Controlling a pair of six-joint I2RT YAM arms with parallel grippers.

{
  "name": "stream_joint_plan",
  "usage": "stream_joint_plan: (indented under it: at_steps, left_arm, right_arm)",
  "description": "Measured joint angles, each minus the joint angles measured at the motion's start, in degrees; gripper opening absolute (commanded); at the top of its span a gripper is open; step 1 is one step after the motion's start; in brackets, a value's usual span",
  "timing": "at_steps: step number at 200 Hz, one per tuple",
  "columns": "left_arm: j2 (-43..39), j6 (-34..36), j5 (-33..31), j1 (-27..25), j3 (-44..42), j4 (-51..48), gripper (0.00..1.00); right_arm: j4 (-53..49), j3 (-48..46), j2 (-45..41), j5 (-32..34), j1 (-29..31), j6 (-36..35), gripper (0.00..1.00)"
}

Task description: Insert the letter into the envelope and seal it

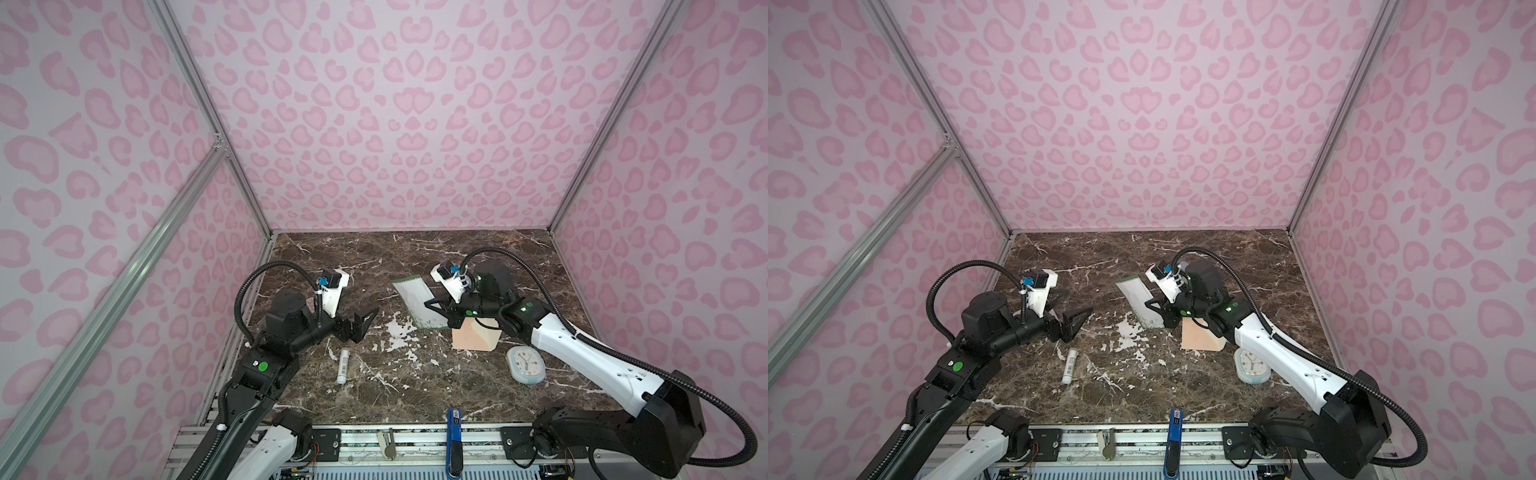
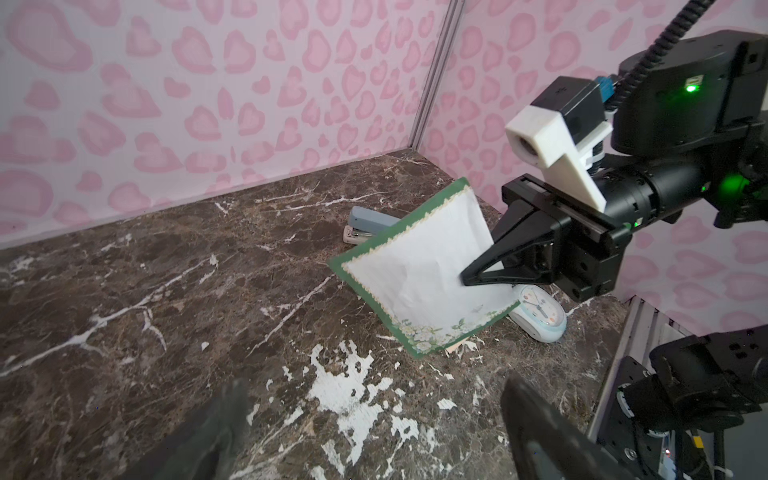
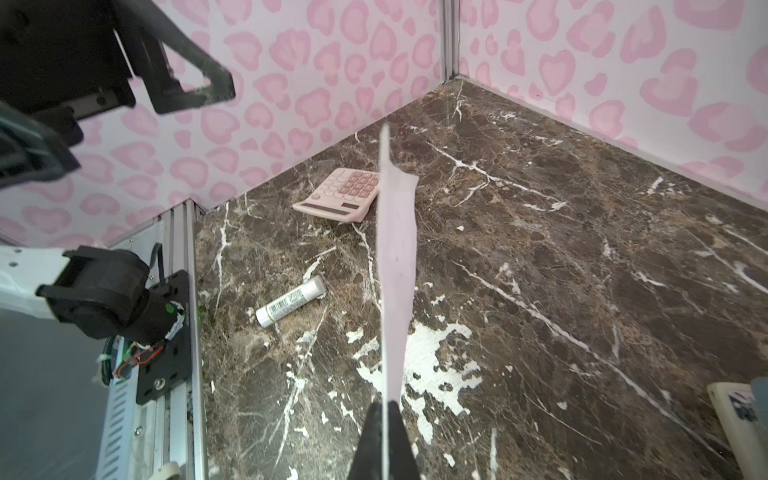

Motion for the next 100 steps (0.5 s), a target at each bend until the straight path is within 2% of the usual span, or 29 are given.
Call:
stream_joint_plan:
  at_steps: [58,100]
  left_arm:
    - [0.72,6.25,4.79,-1.84,0.15,1.07,1.0]
    - [2.47,7.45,7.5,-2.56,0.15,1.36,0.95]
  right_arm:
    - [-5.33,0.96,-1.9,0.11,4.74,-10.8,0.0]
    - [-6.71,1.51,-2.45,-0.83,6.91,-14.82,0.0]
